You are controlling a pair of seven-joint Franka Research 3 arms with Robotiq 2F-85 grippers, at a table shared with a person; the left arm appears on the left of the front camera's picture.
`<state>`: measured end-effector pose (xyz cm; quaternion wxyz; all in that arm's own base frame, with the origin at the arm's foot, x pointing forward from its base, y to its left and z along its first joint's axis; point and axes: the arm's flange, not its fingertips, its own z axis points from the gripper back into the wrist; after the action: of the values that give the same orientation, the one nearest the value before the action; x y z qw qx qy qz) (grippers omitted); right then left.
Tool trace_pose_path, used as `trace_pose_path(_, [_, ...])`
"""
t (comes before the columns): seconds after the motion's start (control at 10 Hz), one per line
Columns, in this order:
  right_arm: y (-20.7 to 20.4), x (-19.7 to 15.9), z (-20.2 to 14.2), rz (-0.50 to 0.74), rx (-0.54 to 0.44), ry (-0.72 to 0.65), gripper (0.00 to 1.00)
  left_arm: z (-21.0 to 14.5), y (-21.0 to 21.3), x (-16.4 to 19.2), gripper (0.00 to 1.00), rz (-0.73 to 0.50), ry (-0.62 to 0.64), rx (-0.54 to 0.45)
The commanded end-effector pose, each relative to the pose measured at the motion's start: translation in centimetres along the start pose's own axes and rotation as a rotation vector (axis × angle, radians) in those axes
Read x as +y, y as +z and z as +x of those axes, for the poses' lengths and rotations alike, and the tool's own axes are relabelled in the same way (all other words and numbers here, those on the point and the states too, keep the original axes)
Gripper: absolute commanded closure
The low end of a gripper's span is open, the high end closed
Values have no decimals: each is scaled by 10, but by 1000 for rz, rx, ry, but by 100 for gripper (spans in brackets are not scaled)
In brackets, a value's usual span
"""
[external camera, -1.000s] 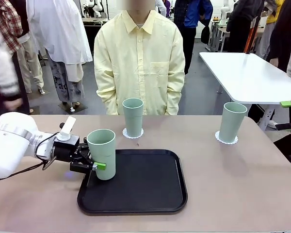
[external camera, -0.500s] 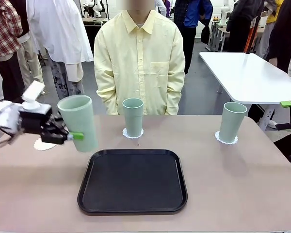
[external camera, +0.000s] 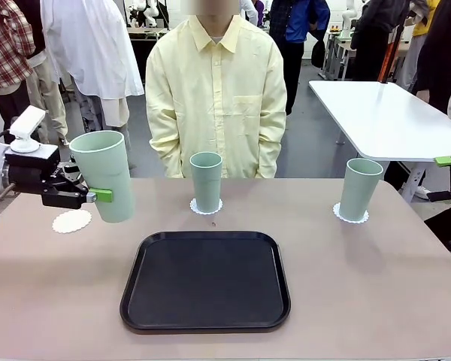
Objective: Place coasters on the table and set cups on them.
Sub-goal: Take one Reusable plastic cup from the Flat Tray and place it on a coaster set by the human.
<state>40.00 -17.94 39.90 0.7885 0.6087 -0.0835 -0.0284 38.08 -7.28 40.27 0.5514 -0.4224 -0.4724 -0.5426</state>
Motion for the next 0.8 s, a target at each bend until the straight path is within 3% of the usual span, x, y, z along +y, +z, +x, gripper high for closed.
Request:
trace_pose_path(0.0, [0,3,-1,-2,-3,-10,0,-1,-2,0,74,-6,-8,-3])
trace_pose_path(0.1, [0,3,-1,-2,-3,-10,0,0,0,0,15,0,0,0])
trace_pose_path(0.3, [0,3,-1,-2,-3,-10,0,-18,34,41,15,77,-32,8])
trace_pose_path(0.7, [0,3,-1,-2,-3,-10,0,-45,105,103,15,285,41,14])
